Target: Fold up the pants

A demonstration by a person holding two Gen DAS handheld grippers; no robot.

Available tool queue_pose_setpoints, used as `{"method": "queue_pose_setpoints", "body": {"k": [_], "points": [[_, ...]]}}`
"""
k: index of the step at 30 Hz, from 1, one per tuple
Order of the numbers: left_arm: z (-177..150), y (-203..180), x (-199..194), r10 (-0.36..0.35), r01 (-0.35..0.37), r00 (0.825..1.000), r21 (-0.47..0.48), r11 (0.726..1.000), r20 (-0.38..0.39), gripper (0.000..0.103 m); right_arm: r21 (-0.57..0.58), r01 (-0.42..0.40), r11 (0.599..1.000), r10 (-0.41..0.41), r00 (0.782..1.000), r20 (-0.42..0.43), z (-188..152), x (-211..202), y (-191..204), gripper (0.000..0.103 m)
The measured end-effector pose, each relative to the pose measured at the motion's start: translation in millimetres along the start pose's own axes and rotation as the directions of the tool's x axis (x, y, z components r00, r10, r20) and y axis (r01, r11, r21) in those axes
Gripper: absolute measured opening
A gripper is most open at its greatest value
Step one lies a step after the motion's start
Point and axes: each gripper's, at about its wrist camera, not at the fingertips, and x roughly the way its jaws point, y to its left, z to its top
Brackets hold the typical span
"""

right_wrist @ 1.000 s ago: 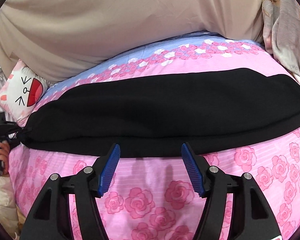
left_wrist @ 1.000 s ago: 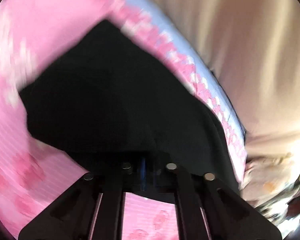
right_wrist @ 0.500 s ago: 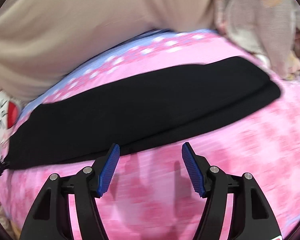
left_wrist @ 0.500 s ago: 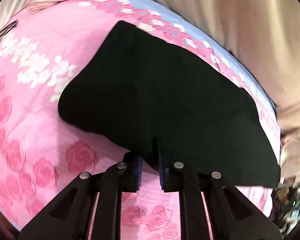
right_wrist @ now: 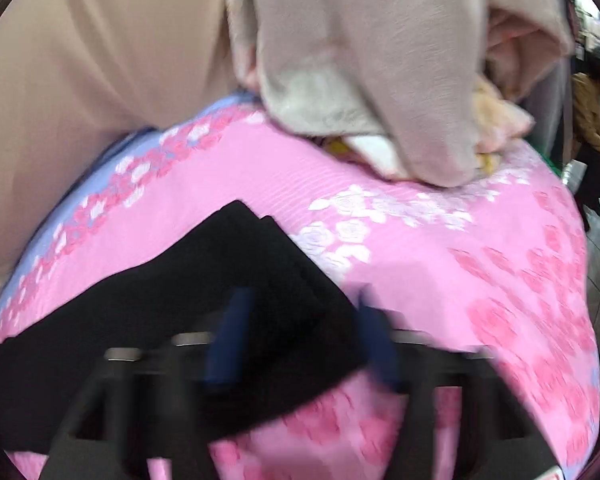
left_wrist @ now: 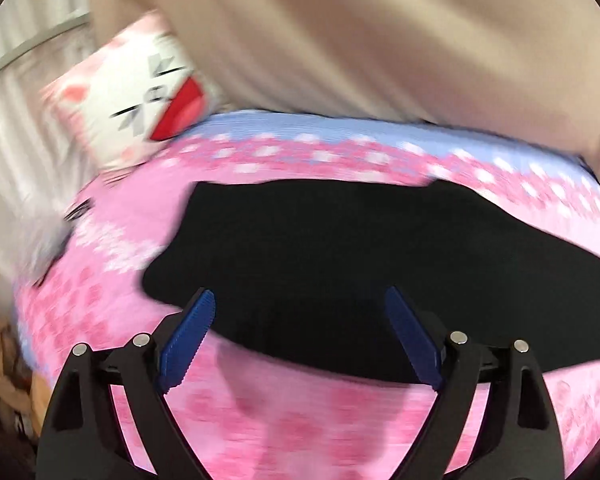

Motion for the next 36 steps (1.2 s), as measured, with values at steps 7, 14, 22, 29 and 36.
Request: {"method": "queue_pose_setpoints", "body": {"k": [7,14,22,29,36], "points": [[0.0,-84.3,20.3,-0.008,0.011,1.000,0.194,0.981,-0.016,0.092,-0.064,0.047,0.997,-0.048,0.999,-0.023,-19.8,-6.4,-13.6,0.014],[-14.3,-109.5,51.3,0.037,-0.012,0.995,0.260,0.966,-0.094,0.092,-0.057,0.073,0.996,-0.069,0.994,0.085,-4.9,-40.9,-12.0,0.033],[-25.5,-115.7,74.4,0.076,-0.031,0.987,0.301,0.953,-0.140,0.094,-0.242,-0.114,0.963,0.120,0.993,0.010,-5.9,-28.5,69.0,0.034],[-22.9,-94.2,83.6,0.000,0.048,0.983,0.254,0.966,-0.184,0.098,-0.253,-0.070,0.965,0.053,0.996,-0.073,22.0,39.8,49.3,0.005],[-19.2,-101.1,65.2,-0.026,0.063,0.989,0.262,0.963,-0.142,0.098,-0.188,0.039,0.981,-0.035,0.999,0.024,59.8,22.3,29.3,0.071]]}}
